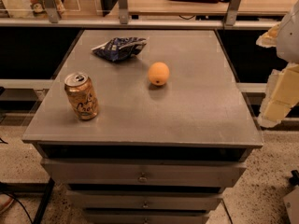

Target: Move blue chip bag near orange can

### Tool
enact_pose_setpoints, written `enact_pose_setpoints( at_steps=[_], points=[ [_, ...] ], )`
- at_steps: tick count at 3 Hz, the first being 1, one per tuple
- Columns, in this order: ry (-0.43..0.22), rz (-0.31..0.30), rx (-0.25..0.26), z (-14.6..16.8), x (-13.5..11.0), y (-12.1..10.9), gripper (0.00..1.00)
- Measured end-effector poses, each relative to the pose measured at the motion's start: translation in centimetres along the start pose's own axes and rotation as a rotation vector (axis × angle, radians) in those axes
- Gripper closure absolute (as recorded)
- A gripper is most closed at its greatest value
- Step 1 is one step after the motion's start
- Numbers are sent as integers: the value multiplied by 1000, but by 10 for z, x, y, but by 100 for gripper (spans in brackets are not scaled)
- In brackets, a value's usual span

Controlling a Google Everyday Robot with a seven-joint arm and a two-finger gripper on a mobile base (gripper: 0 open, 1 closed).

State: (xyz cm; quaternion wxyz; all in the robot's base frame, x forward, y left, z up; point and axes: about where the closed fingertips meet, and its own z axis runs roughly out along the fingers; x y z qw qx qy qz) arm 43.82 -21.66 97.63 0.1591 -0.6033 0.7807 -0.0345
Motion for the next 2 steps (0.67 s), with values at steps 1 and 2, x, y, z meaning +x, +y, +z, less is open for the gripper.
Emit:
enact_pose_setpoints(
  at_steps=[1, 2],
  points=[
    [0, 0, 0, 0, 0, 0, 0],
    [-7, -49, 58, 4, -12, -26, 0]
  ],
)
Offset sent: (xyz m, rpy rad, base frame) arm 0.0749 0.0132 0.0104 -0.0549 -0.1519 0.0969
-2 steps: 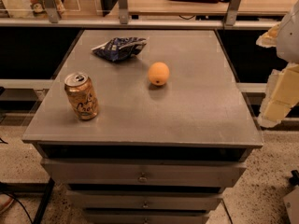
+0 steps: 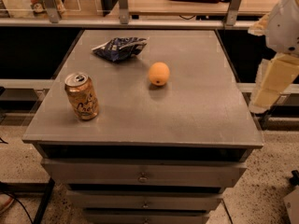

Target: Move blue chip bag near orange can

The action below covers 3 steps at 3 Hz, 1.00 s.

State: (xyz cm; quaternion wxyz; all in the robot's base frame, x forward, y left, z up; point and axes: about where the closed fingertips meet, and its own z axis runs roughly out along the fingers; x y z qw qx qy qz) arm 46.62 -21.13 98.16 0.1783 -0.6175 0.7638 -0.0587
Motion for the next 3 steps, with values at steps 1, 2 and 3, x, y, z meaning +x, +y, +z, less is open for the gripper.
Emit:
enact_pose_setpoints(
  at_steps=[1, 2, 3],
  points=[
    [-2, -90, 87, 13, -25, -42, 0],
    [-19, -194, 159, 29, -62, -83, 0],
    [-63, -258, 205, 47, -99, -112, 0]
  ],
)
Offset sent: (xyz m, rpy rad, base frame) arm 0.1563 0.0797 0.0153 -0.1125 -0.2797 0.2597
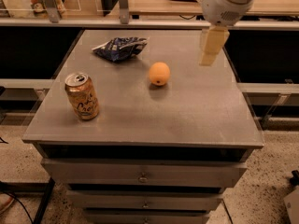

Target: Move blue chip bag near orange can

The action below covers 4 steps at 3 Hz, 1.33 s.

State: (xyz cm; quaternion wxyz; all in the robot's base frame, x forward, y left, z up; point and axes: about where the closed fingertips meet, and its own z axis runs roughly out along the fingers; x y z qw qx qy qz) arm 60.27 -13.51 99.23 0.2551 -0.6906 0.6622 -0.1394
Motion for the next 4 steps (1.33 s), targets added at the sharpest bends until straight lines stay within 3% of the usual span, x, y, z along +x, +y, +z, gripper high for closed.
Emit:
enact_pose_setpoints(
  at_steps=[1, 2, 4],
  points=[
    [-47, -45, 56, 33, -33, -27, 0],
    [-47, -45, 55, 33, -33, -27, 0],
    [-51, -187, 120, 77, -47, -62, 0]
  ],
)
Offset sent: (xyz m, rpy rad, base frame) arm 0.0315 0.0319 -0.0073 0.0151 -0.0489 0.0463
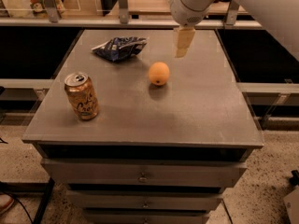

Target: Move blue chip bag near orange can

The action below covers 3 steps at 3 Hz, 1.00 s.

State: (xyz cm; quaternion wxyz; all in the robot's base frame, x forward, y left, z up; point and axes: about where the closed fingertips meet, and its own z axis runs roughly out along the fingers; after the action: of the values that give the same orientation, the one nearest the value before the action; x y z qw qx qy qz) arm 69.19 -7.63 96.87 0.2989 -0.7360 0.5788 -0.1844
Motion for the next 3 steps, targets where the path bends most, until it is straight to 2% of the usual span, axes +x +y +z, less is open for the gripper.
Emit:
enact_pose_setpoints(
  at_steps=[3],
  points=[
    [-88, -196, 31, 66, -30, -30, 0]
  ],
)
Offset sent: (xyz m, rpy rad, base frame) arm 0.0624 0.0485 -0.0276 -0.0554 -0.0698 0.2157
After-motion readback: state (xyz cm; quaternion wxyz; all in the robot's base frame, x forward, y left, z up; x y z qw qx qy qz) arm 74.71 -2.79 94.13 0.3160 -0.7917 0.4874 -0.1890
